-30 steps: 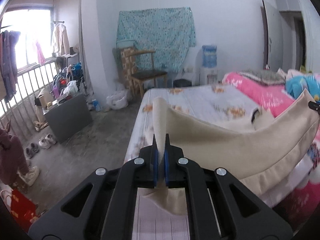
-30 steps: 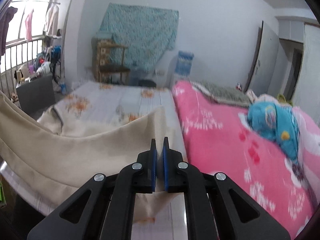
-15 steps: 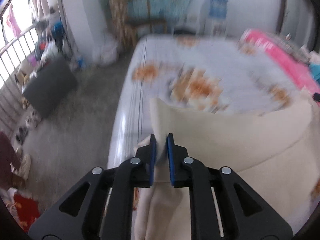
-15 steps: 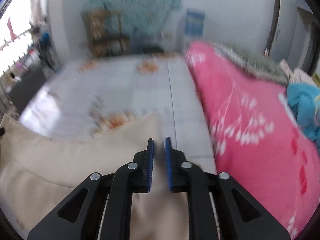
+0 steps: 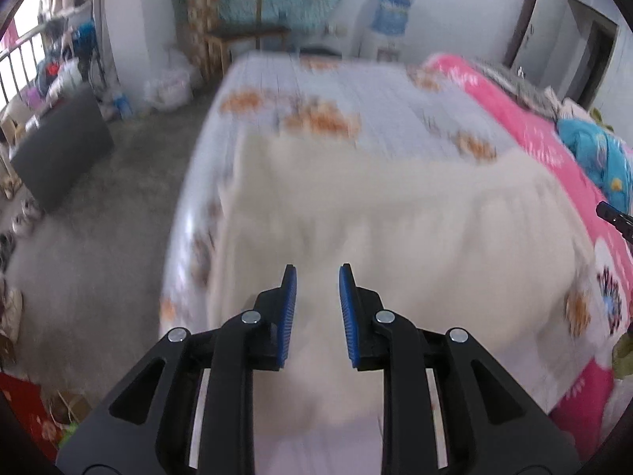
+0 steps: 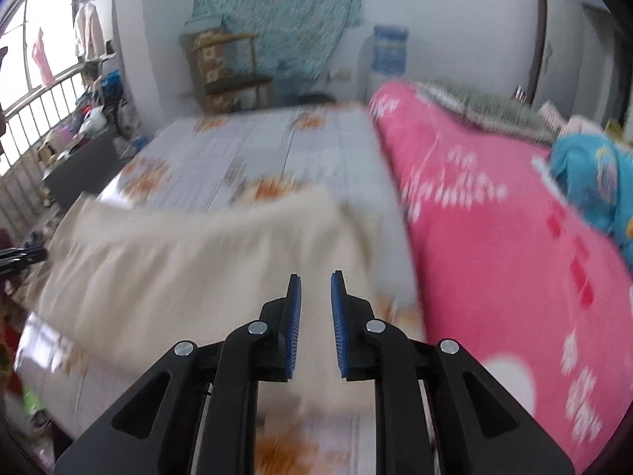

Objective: Fold large clothes

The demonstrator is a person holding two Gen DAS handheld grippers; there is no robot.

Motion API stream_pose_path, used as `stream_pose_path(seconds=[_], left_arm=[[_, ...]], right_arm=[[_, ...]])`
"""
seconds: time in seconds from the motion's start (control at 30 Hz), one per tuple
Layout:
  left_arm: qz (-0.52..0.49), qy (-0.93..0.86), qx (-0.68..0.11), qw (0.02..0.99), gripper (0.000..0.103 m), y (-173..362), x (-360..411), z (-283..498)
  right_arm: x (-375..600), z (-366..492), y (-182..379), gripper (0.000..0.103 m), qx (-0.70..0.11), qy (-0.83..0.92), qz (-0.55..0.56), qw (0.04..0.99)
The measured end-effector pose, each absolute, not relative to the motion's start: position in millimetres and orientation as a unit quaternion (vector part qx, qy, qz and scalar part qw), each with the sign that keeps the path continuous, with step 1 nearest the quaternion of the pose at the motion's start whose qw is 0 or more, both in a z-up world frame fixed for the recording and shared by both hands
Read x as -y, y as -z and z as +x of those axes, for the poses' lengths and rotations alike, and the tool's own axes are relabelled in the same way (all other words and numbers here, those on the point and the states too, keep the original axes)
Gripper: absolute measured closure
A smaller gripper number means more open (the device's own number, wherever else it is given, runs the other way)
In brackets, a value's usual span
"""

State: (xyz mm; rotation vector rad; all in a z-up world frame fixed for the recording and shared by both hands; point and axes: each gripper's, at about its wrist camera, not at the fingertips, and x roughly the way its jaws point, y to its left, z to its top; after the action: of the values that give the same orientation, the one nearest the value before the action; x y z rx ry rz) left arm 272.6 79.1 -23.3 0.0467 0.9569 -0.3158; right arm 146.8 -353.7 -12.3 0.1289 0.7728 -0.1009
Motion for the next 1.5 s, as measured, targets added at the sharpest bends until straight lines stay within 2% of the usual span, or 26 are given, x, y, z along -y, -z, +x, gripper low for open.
stream_pose_path(seconds=[0.1,0.17,0.33,0.5,0.57,0.63,0.7,0.77,0.83,0.9,0.97,1.0,1.17,1.5], left_arm=[[0.028,0.118,-0.483,0.867,0.082,50,-87,262],[0.024,0.113,-0.472,0.874,0.078,54,-94,257],[0.037,0.082,-0.456,0.885,0.076,48,-106,244],[0.028,0.081,-0.45,0.889,0.076,44,-121,230],[0.025,0.086,-0.437,0.895,0.069,35,-120,218],[0.011,0.1,-0.427,0.898,0.061,27,-118,205],[-0.005,0.122,-0.42,0.899,0.052,19,-111,189],[-0.013,0.141,-0.414,0.899,0.033,15,-99,173],[-0.012,0.151,-0.408,0.9,0.02,12,-85,156],[0.002,0.14,-0.4,0.906,0.016,9,-70,140],[0.023,0.113,-0.395,0.912,0.012,6,-57,128],[0.03,0.104,-0.395,0.912,0.012,6,-52,126],[0.035,0.096,-0.395,0.913,0.011,3,-31,106],[0.082,0.043,-0.379,0.921,0.011,-8,-1,89]], right_arm=[[354,137,51,0.089,-0.436,0.035,0.072,0.896],[357,136,73,0.094,-0.462,0.047,0.058,0.884],[349,125,68,0.094,-0.457,0.064,0.011,0.887],[354,108,70,0.092,-0.472,0.101,0.023,0.875],[350,98,62,0.089,-0.462,0.097,0.031,0.881],[338,84,50,0.08,-0.443,0.076,0.052,0.892],[322,74,42,0.053,-0.424,0.064,0.057,0.902],[299,65,34,0.043,-0.404,0.051,0.053,0.912],[280,57,30,0.035,-0.393,0.04,0.043,0.918],[262,45,28,0.025,-0.383,0.035,0.037,0.922],[252,37,26,0.021,-0.375,0.033,0.038,0.926],[246,32,25,0.016,-0.37,0.036,0.04,0.928],[225,20,18,0.007,-0.35,0.062,0.034,0.934],[201,10,-1,0.006,-0.316,0.099,-0.002,0.944]])
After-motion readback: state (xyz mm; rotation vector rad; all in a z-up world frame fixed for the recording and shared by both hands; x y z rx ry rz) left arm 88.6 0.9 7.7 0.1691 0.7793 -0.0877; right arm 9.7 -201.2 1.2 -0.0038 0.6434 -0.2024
